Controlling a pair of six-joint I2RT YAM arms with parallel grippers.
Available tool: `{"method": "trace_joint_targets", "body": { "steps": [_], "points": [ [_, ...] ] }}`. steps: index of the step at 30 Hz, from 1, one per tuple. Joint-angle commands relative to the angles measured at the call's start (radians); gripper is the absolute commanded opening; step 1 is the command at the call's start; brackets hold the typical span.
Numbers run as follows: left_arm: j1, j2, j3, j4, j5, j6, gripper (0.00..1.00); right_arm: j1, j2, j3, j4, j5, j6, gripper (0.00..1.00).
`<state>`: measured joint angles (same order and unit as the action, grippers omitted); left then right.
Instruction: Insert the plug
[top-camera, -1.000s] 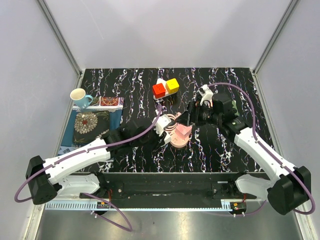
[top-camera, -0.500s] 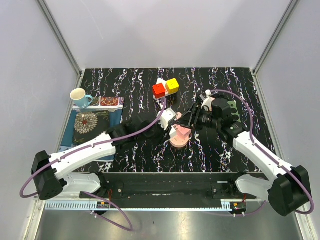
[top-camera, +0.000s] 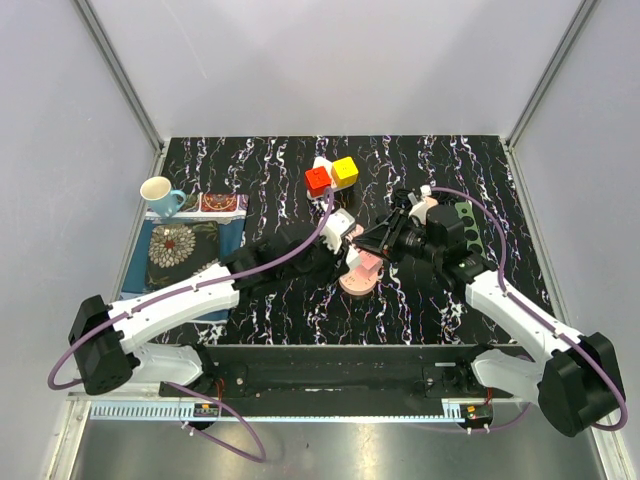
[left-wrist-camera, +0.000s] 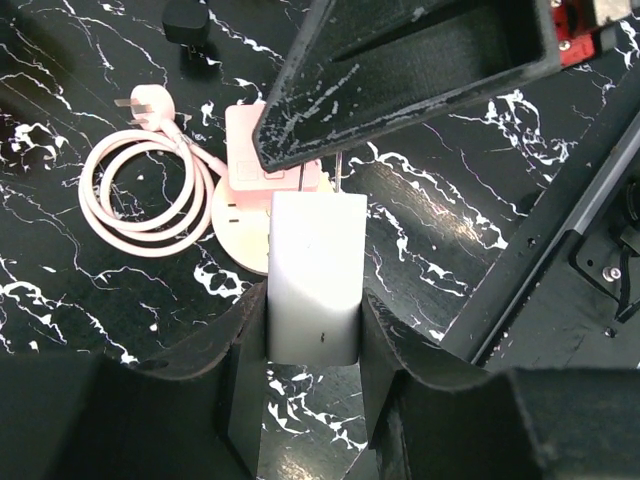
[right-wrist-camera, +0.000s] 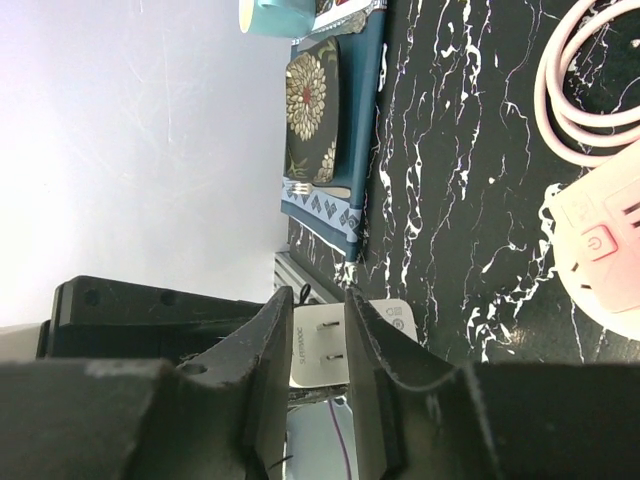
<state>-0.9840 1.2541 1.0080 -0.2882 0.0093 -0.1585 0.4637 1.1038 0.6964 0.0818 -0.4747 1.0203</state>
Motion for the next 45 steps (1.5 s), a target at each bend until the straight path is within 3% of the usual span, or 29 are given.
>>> {"method": "trace_joint_targets", "body": {
  "steps": [1, 6, 21, 23, 24, 26, 30, 32, 35, 42, 45],
  "points": [
    [0.002, -0.004, 0.043, 0.113, -0.068, -0.044, 0.0, 0.007, -0.025, -0.005, 0.075, 0.022, 0.052, 0.32],
    [0.007, -0.01, 0.03, 0.15, -0.129, -0.09, 0.0, 0.007, -0.035, -0.009, 0.059, 0.033, 0.057, 0.31],
    [0.008, 0.002, 0.0, 0.23, -0.061, -0.095, 0.0, 0.007, 0.007, -0.023, 0.157, 0.01, 0.1, 0.25],
    [0.008, -0.004, -0.006, 0.231, -0.078, -0.095, 0.0, 0.006, 0.01, -0.021, 0.161, 0.005, 0.103, 0.16],
    [0.008, -0.007, -0.006, 0.23, -0.089, -0.096, 0.0, 0.007, 0.011, -0.02, 0.161, 0.005, 0.106, 0.06],
    [0.008, -0.016, -0.016, 0.231, -0.12, -0.101, 0.21, 0.009, 0.007, -0.023, 0.161, 0.008, 0.106, 0.0],
    [0.008, -0.061, -0.077, 0.312, -0.143, -0.09, 0.51, 0.007, -0.018, -0.034, 0.177, 0.033, 0.154, 0.0],
    [0.008, -0.103, -0.141, 0.354, -0.17, -0.085, 0.79, 0.007, -0.038, -0.043, 0.19, 0.057, 0.178, 0.0],
    [0.008, -0.177, -0.244, 0.46, -0.204, -0.066, 0.98, 0.007, -0.065, -0.038, 0.179, 0.09, 0.21, 0.0],
    [0.008, -0.317, -0.546, 0.958, -0.181, 0.042, 0.99, 0.007, -0.143, -0.051, 0.165, 0.169, 0.314, 0.0],
    [0.008, -0.328, -0.58, 1.055, -0.16, 0.071, 0.99, 0.007, -0.16, -0.051, 0.162, 0.168, 0.345, 0.0]
  ]
}}
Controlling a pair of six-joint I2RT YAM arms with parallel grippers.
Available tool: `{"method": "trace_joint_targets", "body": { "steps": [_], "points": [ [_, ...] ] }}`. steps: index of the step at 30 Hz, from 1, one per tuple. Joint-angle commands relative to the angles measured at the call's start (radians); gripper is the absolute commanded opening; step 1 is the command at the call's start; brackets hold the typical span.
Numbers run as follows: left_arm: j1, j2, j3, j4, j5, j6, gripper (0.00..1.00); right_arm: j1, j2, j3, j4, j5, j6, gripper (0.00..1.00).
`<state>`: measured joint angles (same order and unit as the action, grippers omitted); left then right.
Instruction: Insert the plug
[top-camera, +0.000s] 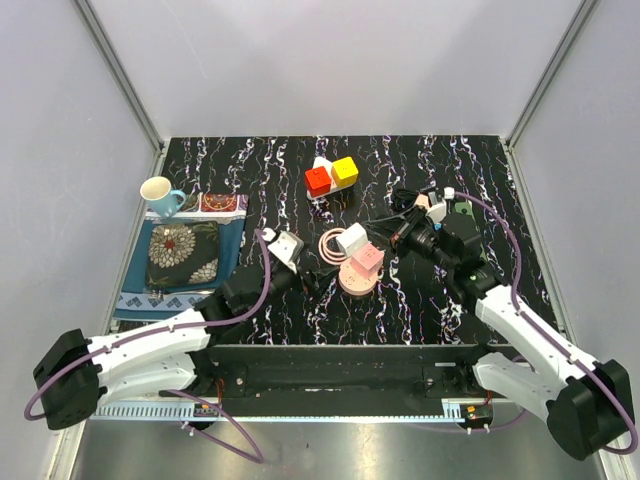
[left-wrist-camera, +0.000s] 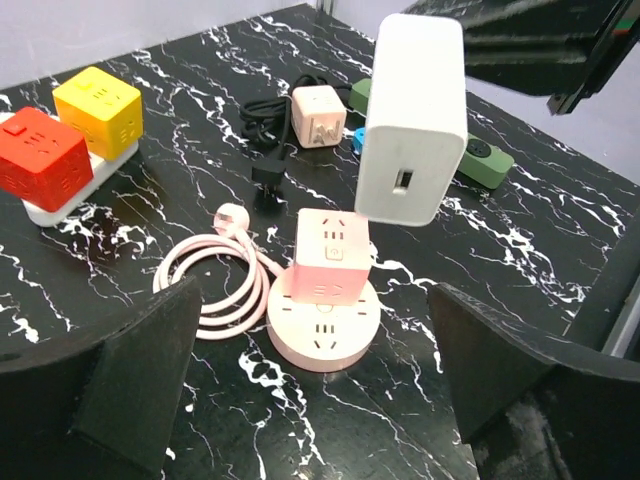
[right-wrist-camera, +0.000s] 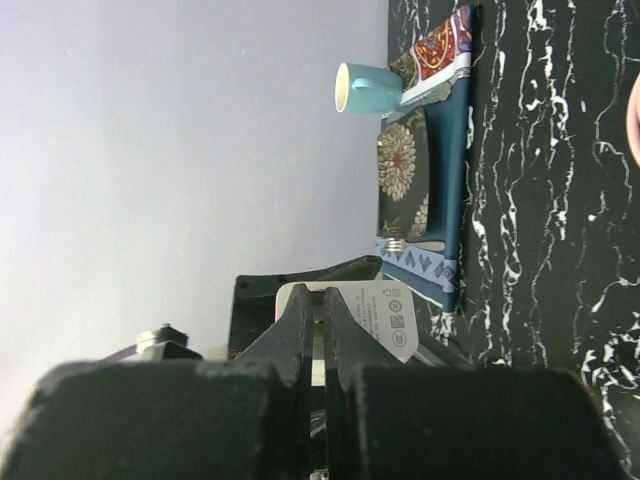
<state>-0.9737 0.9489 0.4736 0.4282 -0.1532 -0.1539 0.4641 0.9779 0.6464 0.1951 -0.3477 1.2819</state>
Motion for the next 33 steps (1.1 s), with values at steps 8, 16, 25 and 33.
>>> {"method": "trace_joint_targets", "body": {
  "steps": [8, 16, 25, 33],
  "points": [
    [-0.002, 0.062, -0.032, 0.533, 0.084, 0.096, 0.99, 0.008, -0.079, -0.014, 0.03, 0.079, 0.137, 0.0],
    [-0.002, 0.192, 0.029, 0.641, 0.101, 0.111, 0.92, 0.01, -0.102, -0.033, 0.041, 0.101, 0.174, 0.0],
    [-0.002, 0.294, 0.088, 0.696, 0.144, 0.1, 0.72, 0.008, -0.12, -0.036, 0.032, 0.128, 0.198, 0.0],
    [-0.002, 0.344, 0.094, 0.722, 0.174, 0.088, 0.68, 0.01, -0.128, -0.037, 0.033, 0.151, 0.209, 0.0]
  ]
}}
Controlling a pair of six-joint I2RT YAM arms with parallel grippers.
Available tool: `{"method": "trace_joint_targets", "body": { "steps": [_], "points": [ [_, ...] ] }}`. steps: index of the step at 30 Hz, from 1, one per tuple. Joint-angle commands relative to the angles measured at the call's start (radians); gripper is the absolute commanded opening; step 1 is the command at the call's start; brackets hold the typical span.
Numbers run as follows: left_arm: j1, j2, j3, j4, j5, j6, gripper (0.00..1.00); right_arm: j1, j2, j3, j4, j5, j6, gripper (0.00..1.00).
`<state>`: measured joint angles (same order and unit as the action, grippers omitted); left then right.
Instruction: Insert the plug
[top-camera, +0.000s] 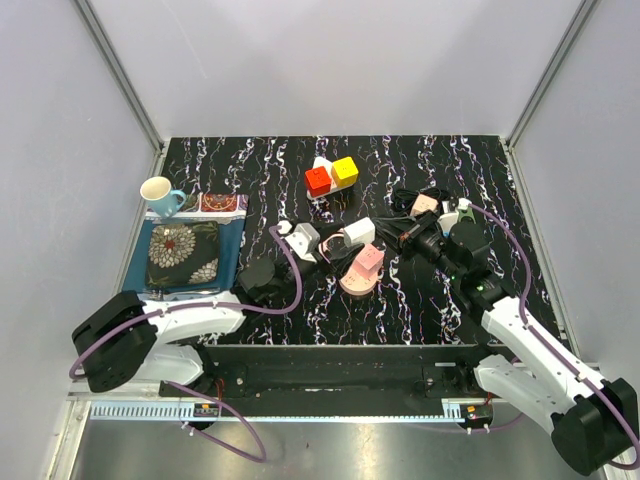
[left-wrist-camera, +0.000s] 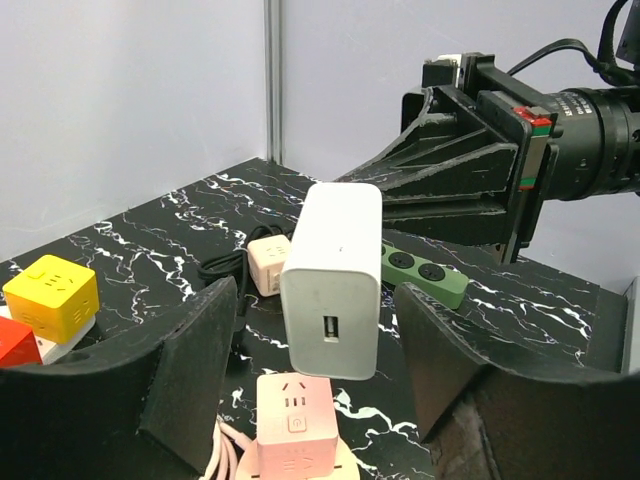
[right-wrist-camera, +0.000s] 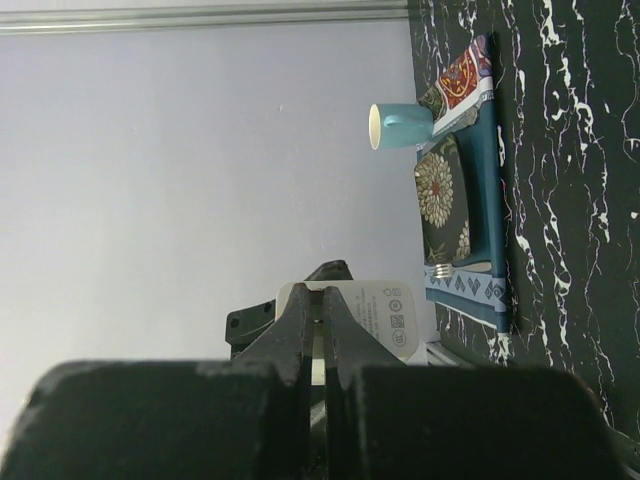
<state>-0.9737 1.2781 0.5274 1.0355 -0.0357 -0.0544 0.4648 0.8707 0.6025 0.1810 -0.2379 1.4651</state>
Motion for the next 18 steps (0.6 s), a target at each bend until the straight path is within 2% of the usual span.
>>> {"method": "trace_joint_targets", "body": {
  "steps": [1, 12, 15, 18],
  "points": [
    [-0.002, 0.023, 0.042, 0.115, 0.056, -0.01, 0.67, 0.009, -0.019, 0.005, 0.051, 0.043, 0.029, 0.0],
    [0.003, 0.067, 0.071, 0.147, 0.092, -0.005, 0.46, 0.009, -0.003, -0.001, 0.069, 0.034, 0.041, 0.0],
    [0.007, 0.076, 0.072, 0.162, 0.103, -0.01, 0.38, 0.009, 0.002, -0.001, 0.072, 0.028, 0.044, 0.0],
    [0.013, 0.081, 0.074, 0.159, 0.126, -0.013, 0.18, 0.011, 0.005, -0.004, 0.075, 0.023, 0.047, 0.0]
  ]
}}
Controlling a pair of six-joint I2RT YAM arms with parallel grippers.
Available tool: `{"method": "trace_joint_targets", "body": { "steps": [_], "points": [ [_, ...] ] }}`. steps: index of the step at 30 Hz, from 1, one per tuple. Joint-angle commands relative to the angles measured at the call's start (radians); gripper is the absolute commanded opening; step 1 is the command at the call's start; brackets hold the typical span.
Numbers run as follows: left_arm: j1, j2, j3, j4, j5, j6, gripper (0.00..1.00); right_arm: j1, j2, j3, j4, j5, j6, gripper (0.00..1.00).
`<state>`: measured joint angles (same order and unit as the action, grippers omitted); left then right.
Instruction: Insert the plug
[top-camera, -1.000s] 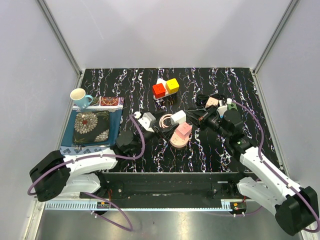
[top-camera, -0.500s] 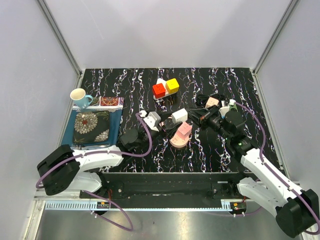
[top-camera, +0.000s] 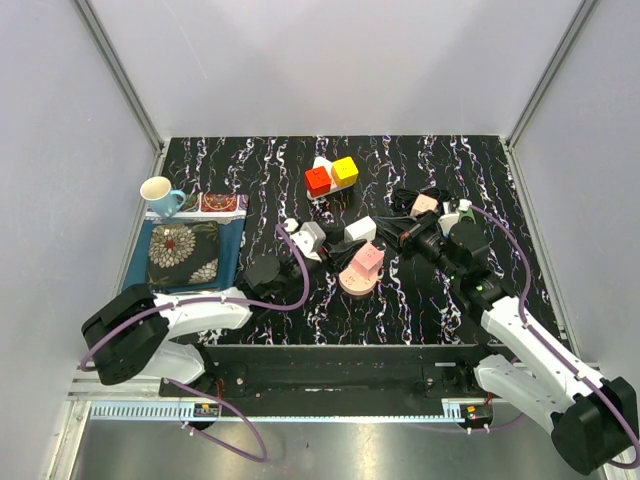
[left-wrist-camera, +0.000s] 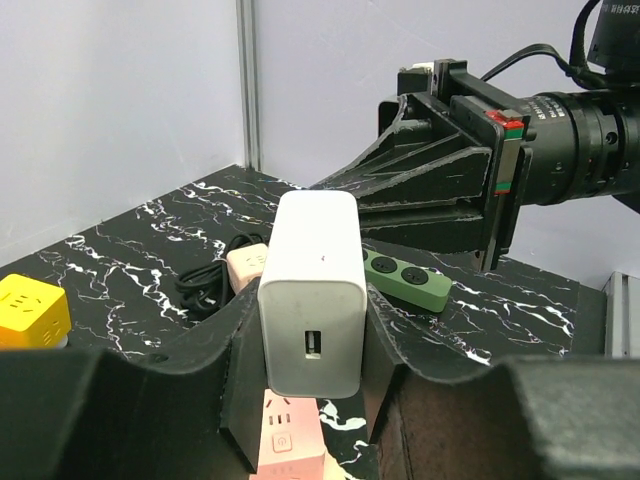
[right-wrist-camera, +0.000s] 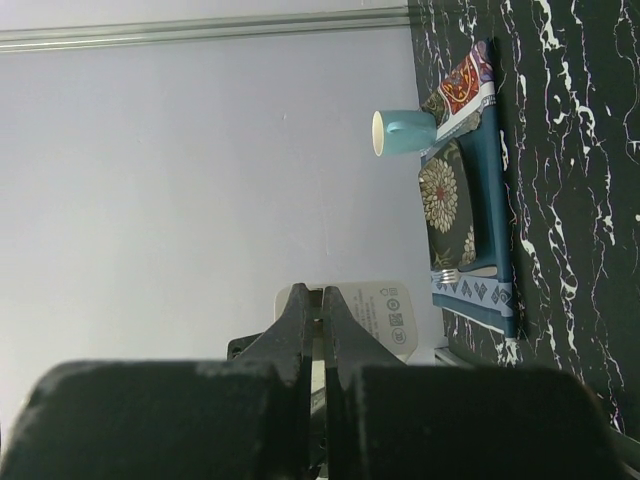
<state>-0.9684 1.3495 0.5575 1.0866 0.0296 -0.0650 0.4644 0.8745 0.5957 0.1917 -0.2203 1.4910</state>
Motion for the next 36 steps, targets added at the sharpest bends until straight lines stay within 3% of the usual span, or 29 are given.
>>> {"method": "trace_joint_targets", "body": {
  "steps": [1, 3, 4, 6, 7, 8, 11, 14, 22, 30, 36],
  "points": [
    [0.008, 0.007, 0.044, 0.107, 0.065, -0.004, 0.09, 0.01, 0.001, 0.003, 0.068, 0.006, 0.023, 0.0],
    [0.01, 0.005, 0.039, 0.105, 0.07, -0.006, 0.0, 0.01, 0.0, 0.0, 0.069, 0.01, 0.026, 0.03],
    [0.011, -0.003, 0.035, 0.104, 0.07, -0.006, 0.0, 0.008, 0.0, -0.002, 0.068, 0.016, 0.025, 0.16],
    [0.016, -0.015, 0.025, 0.084, 0.069, -0.01, 0.0, 0.008, -0.006, -0.005, 0.068, 0.024, 0.008, 0.29],
    [0.02, -0.032, 0.021, 0.072, 0.064, -0.012, 0.0, 0.007, -0.006, -0.004, 0.065, 0.025, -0.004, 0.44],
    [0.023, -0.042, 0.015, 0.046, 0.059, -0.015, 0.0, 0.006, -0.006, 0.003, 0.058, 0.024, -0.035, 0.52],
    [0.039, -0.099, -0.013, -0.055, 0.026, -0.032, 0.0, -0.003, -0.003, 0.035, 0.016, 0.021, -0.119, 0.74],
    [0.057, -0.18, -0.004, -0.268, -0.003, -0.064, 0.0, -0.016, 0.007, 0.094, -0.073, 0.027, -0.265, 0.85],
    [0.132, -0.285, 0.185, -0.983, -0.034, -0.166, 0.0, -0.035, 0.122, 0.265, -0.359, 0.055, -0.699, 0.92],
    [0.189, -0.198, 0.375, -1.356, 0.068, -0.161, 0.0, -0.038, 0.299, 0.337, -0.436, 0.061, -1.044, 0.95],
    [0.189, -0.122, 0.478, -1.537, 0.075, -0.139, 0.14, -0.04, 0.432, 0.343, -0.445, -0.008, -1.164, 0.95]
  ]
}}
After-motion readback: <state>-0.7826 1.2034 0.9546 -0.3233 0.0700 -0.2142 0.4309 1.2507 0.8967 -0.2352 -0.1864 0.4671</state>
